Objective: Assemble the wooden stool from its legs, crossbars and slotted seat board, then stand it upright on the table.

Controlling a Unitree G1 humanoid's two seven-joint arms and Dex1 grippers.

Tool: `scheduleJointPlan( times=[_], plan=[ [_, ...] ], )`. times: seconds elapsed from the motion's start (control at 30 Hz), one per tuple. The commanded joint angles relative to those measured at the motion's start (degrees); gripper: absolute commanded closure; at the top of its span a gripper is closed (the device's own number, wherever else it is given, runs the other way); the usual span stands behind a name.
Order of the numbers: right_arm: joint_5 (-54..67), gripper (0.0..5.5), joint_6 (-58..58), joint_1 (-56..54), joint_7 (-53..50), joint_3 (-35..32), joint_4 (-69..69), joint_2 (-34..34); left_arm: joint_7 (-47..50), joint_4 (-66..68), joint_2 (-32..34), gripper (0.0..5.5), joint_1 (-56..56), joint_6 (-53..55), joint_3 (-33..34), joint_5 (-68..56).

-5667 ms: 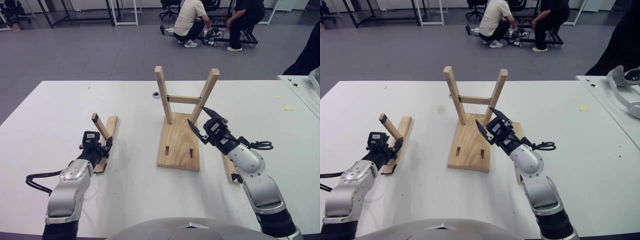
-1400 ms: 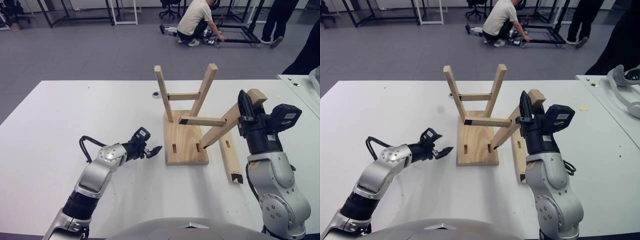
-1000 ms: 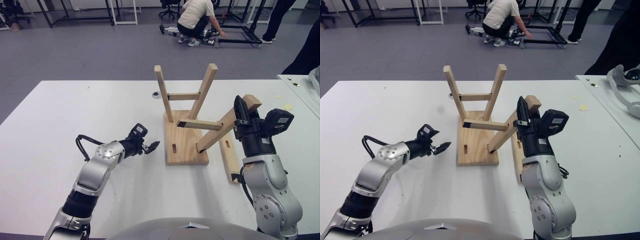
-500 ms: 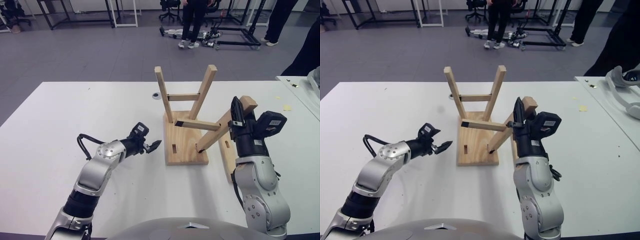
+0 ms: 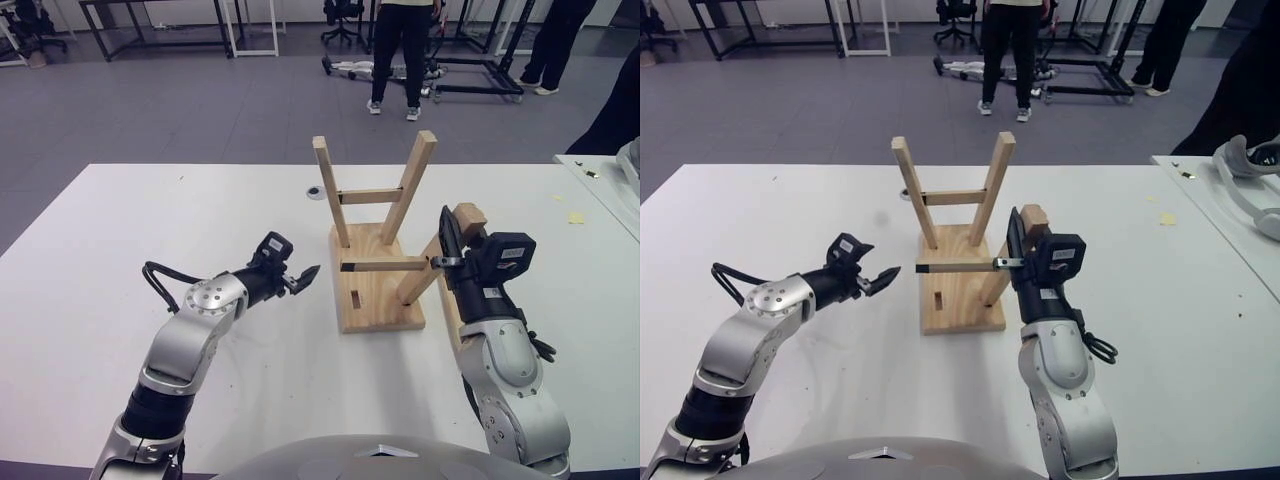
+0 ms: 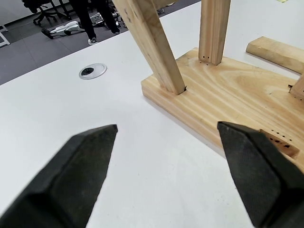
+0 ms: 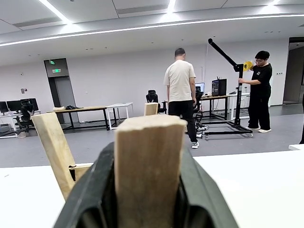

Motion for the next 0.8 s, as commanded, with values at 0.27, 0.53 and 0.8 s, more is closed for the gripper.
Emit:
scheduleJointPlan(
  times=[0.27, 0.53, 0.8],
  plan=[
    [2.11, 4.43, 6.23, -1.66, 4.82, -5.07, 4.97, -2.59, 3.49, 1.23, -0.10, 1.62, -1.26, -1.86, 0.84, 1.95],
    [5.61, 2.90, 6.45, -5.28, 7.72, -8.14, -0.53, -2.98, 4.50, 0.82, -0.39, 1.62, -0.75, -2.55, 1.90, 2.08],
    [22.57, 1.33, 19.01, -27.85, 10.03, -23.28, -4.42, -12.24, 6.77, 0.64, -1.15, 1.62, 0.71, -4.01, 3.87, 2.81]
  ],
)
